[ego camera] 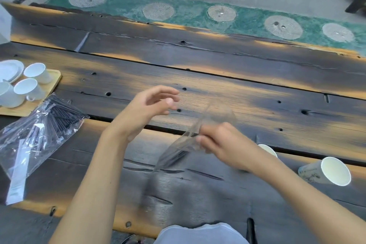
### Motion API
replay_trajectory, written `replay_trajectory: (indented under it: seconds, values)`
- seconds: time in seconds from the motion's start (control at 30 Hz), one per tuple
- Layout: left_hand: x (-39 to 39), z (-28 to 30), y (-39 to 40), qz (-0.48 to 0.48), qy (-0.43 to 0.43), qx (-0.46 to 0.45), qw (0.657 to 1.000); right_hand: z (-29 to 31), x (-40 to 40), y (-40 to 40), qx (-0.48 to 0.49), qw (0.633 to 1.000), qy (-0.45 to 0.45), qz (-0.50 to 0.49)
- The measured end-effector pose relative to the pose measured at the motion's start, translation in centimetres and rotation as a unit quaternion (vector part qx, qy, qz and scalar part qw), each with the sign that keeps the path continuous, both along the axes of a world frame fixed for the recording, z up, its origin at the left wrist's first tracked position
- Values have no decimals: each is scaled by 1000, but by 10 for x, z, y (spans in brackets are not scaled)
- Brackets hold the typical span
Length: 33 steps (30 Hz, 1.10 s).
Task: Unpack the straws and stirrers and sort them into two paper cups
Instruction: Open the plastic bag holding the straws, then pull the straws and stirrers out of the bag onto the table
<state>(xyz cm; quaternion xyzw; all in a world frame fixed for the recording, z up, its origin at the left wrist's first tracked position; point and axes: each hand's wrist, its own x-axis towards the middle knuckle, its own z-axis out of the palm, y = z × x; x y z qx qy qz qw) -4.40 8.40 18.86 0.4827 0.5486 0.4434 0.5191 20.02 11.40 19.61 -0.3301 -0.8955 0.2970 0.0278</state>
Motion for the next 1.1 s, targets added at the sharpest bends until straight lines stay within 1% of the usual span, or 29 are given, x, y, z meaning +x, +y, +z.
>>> replay_trajectory:
  seconds: [0.03, 0.1, 0.13, 0.2, 0.27, 0.33, 0.37, 0.43, 0.47, 0.5, 0.57, 0.67, 0.7, 0.77, 0.8, 0.83, 0.87, 0.9, 0.93, 0.97, 1.0, 1.03, 1.07, 1.1]
  values:
    - [-5, -13, -4, 55, -16, 1, 998, 4, 4, 5, -75, 996, 30, -43]
    - [-15, -47, -15, 156, -26, -20, 987, 12, 13, 11, -213, 966, 89, -116]
    - [-17, -67, -21, 195, -20, -41, 980, 18, 18, 14, -256, 950, 113, -136]
    - [-15, -105, -37, 249, -24, -96, 963, 31, 26, 17, -307, 925, 147, -172]
    - [-4, -135, -54, 277, -68, -147, 947, 42, 33, 20, -349, 900, 171, -195]
    - [17, -154, -66, 277, -146, -202, 928, 50, 40, 21, -400, 871, 202, -201]
    - [30, -159, -70, 267, -201, -222, 916, 54, 43, 21, -426, 854, 217, -205]
    - [55, -162, -73, 245, -340, -249, 873, 58, 48, 21, -467, 820, 245, -221]
    - [63, -162, -73, 238, -392, -255, 851, 59, 51, 22, -485, 803, 259, -232]
    - [69, -163, -73, 229, -425, -254, 838, 56, 55, 23, -496, 788, 272, -242]
    - [71, -162, -70, 210, -439, -248, 838, 48, 63, 26, -505, 761, 305, -269]
    - [68, -158, -66, 178, -432, -229, 854, 35, 78, 30, -495, 727, 350, -323]
    - [67, -157, -65, 168, -428, -225, 859, 31, 85, 31, -513, 705, 367, -325]
    - [66, -155, -62, 168, -398, -221, 874, 23, 100, 32, -599, 634, 392, -292]
    - [64, -154, -61, 177, -379, -218, 882, 17, 105, 32, -656, 583, 402, -261]
    - [61, -152, -59, 187, -362, -211, 888, 10, 110, 32, -694, 538, 406, -252]
    - [58, -150, -57, 194, -348, -204, 894, 5, 116, 32, -706, 527, 397, -257]
    - [55, -148, -55, 199, -339, -198, 898, 1, 121, 31, -699, 545, 380, -264]
    - [52, -146, -53, 199, -333, -193, 902, -2, 124, 29, -689, 574, 353, -266]
    - [49, -144, -51, 195, -325, -189, 906, -2, 126, 28, -664, 626, 304, -274]
    - [47, -141, -49, 189, -316, -186, 911, -2, 127, 26, -625, 685, 244, -284]
    - [45, -138, -46, 181, -306, -182, 917, 0, 125, 23, -579, 746, 183, -273]
    - [43, -137, -44, 172, -295, -179, 923, 1, 122, 22, -554, 788, 135, -232]
    - [42, -134, -42, 161, -284, -175, 929, 2, 119, 20, -555, 806, 101, -182]
